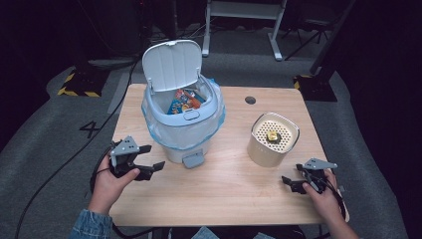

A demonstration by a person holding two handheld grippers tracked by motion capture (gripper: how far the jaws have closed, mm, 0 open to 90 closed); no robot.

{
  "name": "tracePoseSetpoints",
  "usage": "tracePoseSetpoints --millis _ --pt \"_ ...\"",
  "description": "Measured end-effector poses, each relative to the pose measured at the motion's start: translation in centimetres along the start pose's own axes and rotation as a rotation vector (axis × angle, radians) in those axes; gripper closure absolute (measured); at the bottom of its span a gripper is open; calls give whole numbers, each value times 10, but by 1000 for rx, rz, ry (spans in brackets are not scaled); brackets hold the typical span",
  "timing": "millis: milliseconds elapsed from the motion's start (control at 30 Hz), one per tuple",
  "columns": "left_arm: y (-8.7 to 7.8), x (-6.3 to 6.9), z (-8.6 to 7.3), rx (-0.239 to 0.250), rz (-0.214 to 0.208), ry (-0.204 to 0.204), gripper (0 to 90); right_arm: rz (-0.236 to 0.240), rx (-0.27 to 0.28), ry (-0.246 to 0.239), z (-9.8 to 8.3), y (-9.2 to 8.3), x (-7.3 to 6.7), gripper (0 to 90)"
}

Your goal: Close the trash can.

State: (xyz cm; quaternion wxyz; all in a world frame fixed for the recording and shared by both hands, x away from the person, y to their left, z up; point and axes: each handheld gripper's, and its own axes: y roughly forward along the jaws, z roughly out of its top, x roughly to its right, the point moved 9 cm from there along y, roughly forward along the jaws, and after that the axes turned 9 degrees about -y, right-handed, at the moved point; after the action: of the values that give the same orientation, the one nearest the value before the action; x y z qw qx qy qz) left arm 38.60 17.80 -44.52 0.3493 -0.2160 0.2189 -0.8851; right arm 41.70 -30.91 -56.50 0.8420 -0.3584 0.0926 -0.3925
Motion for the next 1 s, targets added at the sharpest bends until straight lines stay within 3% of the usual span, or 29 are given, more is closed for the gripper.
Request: tracePoseSetpoints --millis 333,433,600,900,1000 --pt "-22 -1 37 72 14 25 230 -5 -1 7 0 0 -1 153" --pt "-34 -4 57 136 32 15 273 -4 -1 7 0 0 -1 153" --pt "-46 -16 81 196 86 15 300 -5 -1 7 0 0 -1 153" --pt "-53 -23 115 255 100 25 322 -5 -1 7 0 0 -1 153" --pt "-56 -25 131 305 93 16 328 -4 -1 7 0 0 -1 153"
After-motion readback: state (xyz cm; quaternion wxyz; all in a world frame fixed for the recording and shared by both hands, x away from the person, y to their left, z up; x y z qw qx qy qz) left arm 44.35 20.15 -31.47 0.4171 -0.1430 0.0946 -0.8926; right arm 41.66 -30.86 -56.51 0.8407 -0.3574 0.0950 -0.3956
